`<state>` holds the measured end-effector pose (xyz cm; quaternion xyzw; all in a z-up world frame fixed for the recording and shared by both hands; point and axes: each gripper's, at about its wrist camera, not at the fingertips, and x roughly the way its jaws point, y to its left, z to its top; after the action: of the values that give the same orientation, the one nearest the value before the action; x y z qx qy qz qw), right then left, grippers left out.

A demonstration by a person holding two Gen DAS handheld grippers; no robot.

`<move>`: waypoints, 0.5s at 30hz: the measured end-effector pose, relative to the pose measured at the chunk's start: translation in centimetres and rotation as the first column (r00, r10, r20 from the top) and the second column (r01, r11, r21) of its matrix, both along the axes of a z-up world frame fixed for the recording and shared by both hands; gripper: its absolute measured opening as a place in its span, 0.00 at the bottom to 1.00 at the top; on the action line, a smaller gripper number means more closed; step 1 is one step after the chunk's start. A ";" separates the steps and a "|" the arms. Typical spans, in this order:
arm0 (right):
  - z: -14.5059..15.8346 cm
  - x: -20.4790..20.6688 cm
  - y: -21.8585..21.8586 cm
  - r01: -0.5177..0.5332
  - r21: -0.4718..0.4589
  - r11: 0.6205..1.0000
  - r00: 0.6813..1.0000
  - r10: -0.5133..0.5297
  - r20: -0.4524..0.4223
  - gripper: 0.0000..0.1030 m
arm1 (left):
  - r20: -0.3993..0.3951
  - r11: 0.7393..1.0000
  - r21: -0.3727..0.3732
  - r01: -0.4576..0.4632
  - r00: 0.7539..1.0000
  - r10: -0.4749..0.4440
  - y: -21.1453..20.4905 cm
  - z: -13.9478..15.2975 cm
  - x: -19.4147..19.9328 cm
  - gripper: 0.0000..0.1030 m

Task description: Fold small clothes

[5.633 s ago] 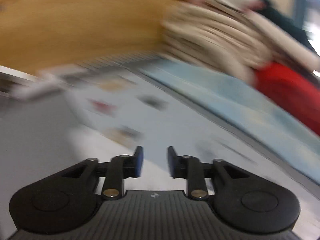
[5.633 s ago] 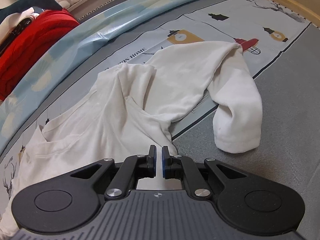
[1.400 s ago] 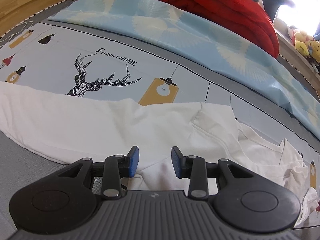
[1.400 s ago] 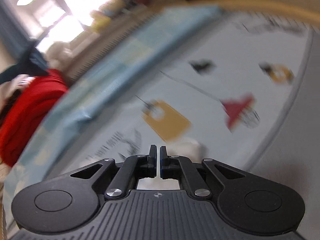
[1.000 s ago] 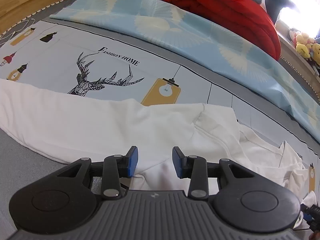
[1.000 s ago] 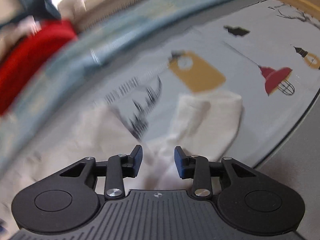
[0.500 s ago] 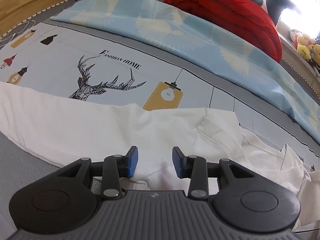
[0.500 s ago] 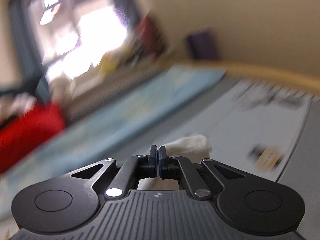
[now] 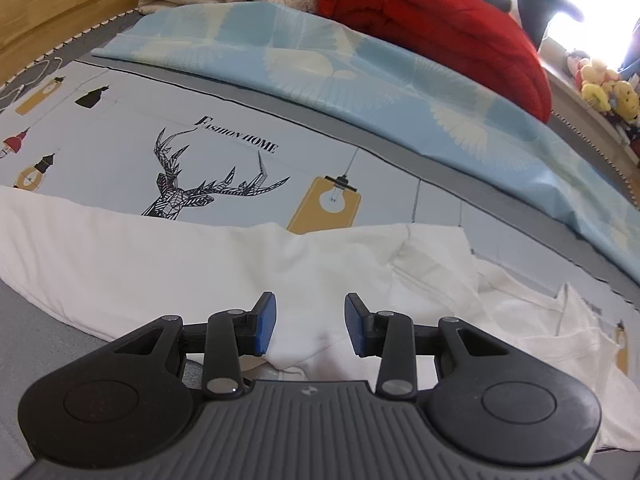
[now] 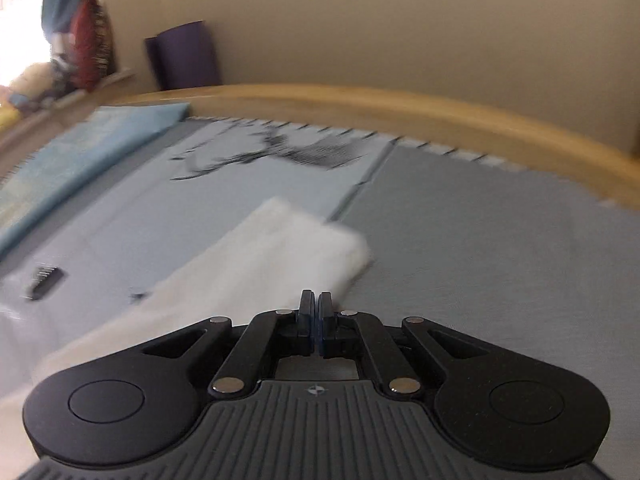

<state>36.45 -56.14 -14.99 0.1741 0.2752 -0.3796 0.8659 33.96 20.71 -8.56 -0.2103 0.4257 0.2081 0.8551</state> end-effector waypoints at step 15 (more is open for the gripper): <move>16.2 -12.4 12.6 -0.515 0.141 0.846 0.836 0.459 0.301 0.08 | 0.189 0.977 0.121 0.178 0.962 -0.199 -2.4 11.8 -12.0 0.40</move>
<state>24.03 -43.57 1.22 0.2384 0.2361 -0.0877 0.9379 21.94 18.29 3.29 -0.1442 0.3445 0.1254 0.9191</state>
